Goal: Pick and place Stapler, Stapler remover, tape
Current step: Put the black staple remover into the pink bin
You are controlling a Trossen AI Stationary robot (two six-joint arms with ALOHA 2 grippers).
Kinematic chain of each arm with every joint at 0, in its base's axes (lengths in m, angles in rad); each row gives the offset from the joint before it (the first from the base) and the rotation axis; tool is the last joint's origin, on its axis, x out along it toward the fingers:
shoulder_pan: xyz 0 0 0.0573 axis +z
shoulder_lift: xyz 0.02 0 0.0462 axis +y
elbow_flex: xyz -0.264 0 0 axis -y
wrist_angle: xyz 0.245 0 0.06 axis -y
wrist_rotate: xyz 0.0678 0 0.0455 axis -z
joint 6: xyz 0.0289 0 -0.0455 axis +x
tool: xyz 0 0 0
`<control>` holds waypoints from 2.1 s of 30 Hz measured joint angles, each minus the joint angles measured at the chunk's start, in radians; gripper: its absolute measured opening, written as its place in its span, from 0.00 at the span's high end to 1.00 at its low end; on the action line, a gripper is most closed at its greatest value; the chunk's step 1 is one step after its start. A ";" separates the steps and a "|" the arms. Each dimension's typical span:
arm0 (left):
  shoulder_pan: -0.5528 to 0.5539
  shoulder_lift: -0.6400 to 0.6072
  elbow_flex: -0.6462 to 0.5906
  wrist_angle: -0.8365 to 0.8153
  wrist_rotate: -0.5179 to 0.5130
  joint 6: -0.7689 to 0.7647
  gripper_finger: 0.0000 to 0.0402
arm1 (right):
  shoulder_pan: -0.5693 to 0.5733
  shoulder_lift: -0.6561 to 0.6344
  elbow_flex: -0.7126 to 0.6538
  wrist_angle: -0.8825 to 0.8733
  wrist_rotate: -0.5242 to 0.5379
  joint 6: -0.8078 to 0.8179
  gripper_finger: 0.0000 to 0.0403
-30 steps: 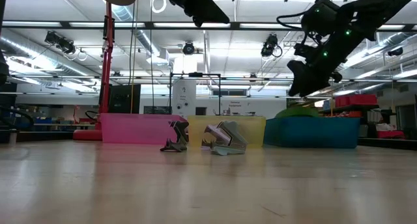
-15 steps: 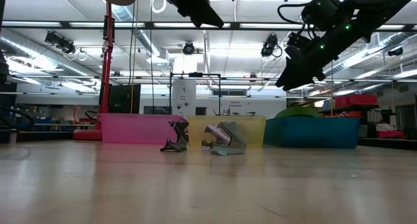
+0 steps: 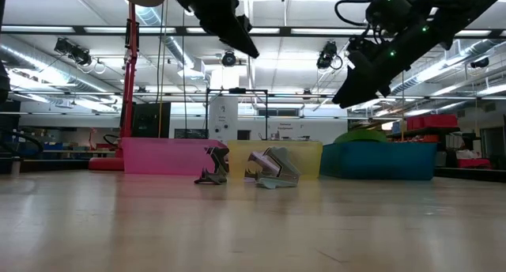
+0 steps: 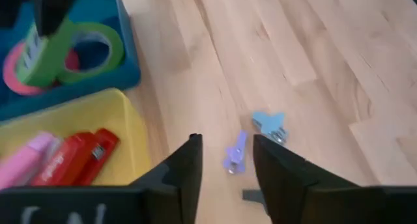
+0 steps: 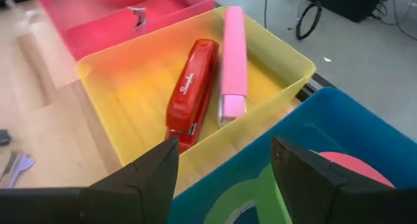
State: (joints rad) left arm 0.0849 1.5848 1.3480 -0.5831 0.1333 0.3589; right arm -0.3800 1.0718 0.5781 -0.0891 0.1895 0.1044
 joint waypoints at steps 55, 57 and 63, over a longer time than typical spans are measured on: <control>-0.009 -0.003 -0.015 -0.084 0.104 -0.060 0.56 | 0.390 -0.307 -0.213 0.162 -0.183 -0.132 0.97; -0.009 -0.003 -0.015 -0.075 0.104 -0.064 0.56 | 0.388 -0.351 -0.235 0.175 -0.210 -0.132 0.96; -0.009 -0.003 -0.015 -0.063 0.103 -0.083 0.56 | 0.387 -0.463 -0.299 0.188 -0.236 -0.113 0.99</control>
State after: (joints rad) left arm 0.0757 1.5814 1.3334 -0.6464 0.2367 0.2754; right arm 0.0071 0.6089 0.2792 0.0985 -0.0463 -0.0082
